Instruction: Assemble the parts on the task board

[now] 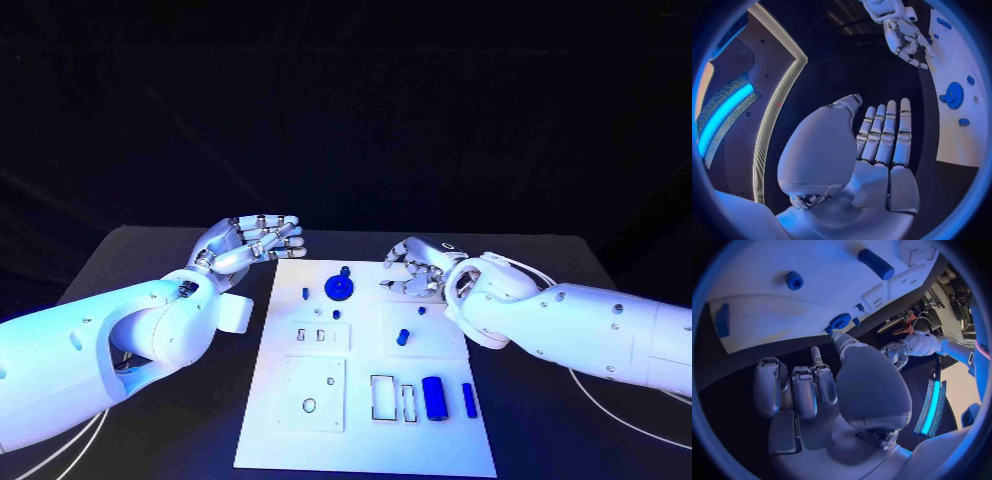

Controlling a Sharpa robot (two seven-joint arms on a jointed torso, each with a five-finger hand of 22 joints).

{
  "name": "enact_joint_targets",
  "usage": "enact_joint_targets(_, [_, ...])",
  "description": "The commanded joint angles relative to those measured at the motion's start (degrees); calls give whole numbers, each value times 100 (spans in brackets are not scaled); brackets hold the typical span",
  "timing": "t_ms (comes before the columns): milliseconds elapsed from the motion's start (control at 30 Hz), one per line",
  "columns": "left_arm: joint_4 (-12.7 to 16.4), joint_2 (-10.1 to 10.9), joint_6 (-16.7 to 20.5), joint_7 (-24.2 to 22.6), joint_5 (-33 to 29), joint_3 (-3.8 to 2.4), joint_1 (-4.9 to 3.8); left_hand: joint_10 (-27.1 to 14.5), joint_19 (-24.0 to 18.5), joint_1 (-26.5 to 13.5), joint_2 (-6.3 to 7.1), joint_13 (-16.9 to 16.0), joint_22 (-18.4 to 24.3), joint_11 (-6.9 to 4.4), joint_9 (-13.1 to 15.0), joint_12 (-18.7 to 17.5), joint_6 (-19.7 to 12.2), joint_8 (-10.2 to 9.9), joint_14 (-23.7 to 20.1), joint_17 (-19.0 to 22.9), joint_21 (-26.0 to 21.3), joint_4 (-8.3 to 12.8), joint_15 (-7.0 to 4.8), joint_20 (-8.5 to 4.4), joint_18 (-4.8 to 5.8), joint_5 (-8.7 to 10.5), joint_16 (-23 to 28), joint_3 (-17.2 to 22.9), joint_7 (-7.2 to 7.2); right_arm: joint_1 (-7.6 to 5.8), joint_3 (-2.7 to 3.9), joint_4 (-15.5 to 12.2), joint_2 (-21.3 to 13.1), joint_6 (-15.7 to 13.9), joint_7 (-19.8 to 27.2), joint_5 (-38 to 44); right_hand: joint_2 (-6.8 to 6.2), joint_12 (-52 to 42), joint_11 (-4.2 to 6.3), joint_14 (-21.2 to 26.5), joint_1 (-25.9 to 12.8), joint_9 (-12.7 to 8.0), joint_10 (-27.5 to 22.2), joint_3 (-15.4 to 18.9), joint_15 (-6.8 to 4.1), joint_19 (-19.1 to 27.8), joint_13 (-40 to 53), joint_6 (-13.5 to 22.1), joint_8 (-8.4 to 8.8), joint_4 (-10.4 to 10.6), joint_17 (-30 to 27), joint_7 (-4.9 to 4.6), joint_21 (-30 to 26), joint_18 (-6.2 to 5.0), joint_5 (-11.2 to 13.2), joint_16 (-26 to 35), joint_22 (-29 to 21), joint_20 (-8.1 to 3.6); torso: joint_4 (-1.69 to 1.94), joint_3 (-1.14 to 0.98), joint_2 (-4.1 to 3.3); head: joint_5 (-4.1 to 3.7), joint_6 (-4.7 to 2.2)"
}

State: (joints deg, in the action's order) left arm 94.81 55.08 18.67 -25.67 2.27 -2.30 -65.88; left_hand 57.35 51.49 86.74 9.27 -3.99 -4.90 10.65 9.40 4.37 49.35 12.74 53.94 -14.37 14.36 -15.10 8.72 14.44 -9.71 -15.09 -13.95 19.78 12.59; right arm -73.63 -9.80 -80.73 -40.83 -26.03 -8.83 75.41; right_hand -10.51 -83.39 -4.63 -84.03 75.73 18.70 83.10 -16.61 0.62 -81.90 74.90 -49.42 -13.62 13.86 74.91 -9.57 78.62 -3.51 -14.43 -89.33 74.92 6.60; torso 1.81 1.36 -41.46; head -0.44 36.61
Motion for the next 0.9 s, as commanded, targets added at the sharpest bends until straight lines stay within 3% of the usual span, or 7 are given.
enact_joint_targets(33, [-18,-8,-92,-53,-19,-5,-7,1,8,-19,43,7,8,24,9,-31,-40,-30,-42,-12,-32,0,-12,22,-77,18,33,46,115,-68,6,-145,-271,0,940,-1070,-72,95,-15,-500,229,-11,-119,-115,0,83,523,-39,42,-125,1087,-4,-103,-14,26,43,211,2,-33,-23,23,-17,-18])
enact_joint_targets(133, [-40,-26,-120,-61,-19,-4,-6,2,8,-19,44,7,8,24,10,-31,-40,-30,-42,-13,-32,0,-12,22,-77,18,34,47,114,-119,8,-187,-605,153,1317,-1491,-217,176,-17,-499,483,-15,-214,-222,4,165,433,-89,62,-318,1085,-6,-218,-41,30,46,117,6,-47,-34,41,-37,-19])
enact_joint_targets(367, [-66,-65,-158,-69,-19,-4,-5,3,8,-20,47,7,9,23,10,-32,-40,-30,-43,-14,-33,2,-12,22,-77,19,35,47,112,-115,3,-24,-1047,313,1672,-1575,-338,252,55,-484,709,-25,-308,-335,-46,243,350,-117,98,-506,1032,87,-321,-67,32,63,43,-23,-52,-56,52,-77,-19])
enact_joint_targets(467, [-81,-76,-164,-70,-19,-3,-5,5,7,-25,55,6,10,22,11,-32,-40,-30,-43,-17,-33,2,-11,23,-77,21,36,45,111,-80,-2,134,-1122,355,1730,-1465,-364,256,83,-484,763,-25,-313,-370,-70,235,347,-147,100,-554,1037,119,-312,-63,32,62,61,-43,-67,-64,52,-64,-5])
enact_joint_targets(633, [-97,-90,-173,-70,-19,-3,-5,5,7,-25,55,6,10,22,11,-32,-40,-30,-43,-17,-33,2,-11,23,-77,21,36,45,111,-8,-7,385,-1150,409,1783,-1338,-379,251,93,-488,786,-28,-306,-385,-80,228,355,-148,107,-577,1053,127,-302,-59,33,58,74,-53,-60,-74,47,-74,18])
enact_joint_targets(767, [-108,-92,-176,-70,-19,-3,-4,5,7,-25,55,6,10,22,11,-32,-40,-30,-43,-17,-33,2,-11,23,-77,21,36,45,111,70,-10,490,-1162,439,1786,-1304,-400,246,79,-491,785,-34,-300,-387,-80,220,360,-131,125,-588,1062,100,-294,-56,37,56,86,-60,-49,-71,43,-92,43])
enact_joint_targets(900, [-124,-91,-166,-65,-19,-2,-4,8,7,-29,62,5,11,21,13,-33,-40,-29,-44,-22,-34,3,-11,23,-77,21,39,44,109,137,-12,540,-1147,452,1752,-1292,-372,233,47,-495,727,-39,-281,-396,-58,205,375,-133,142,-552,1079,63,-280,-48,39,51,106,-55,-67,-74,40,-70,48])
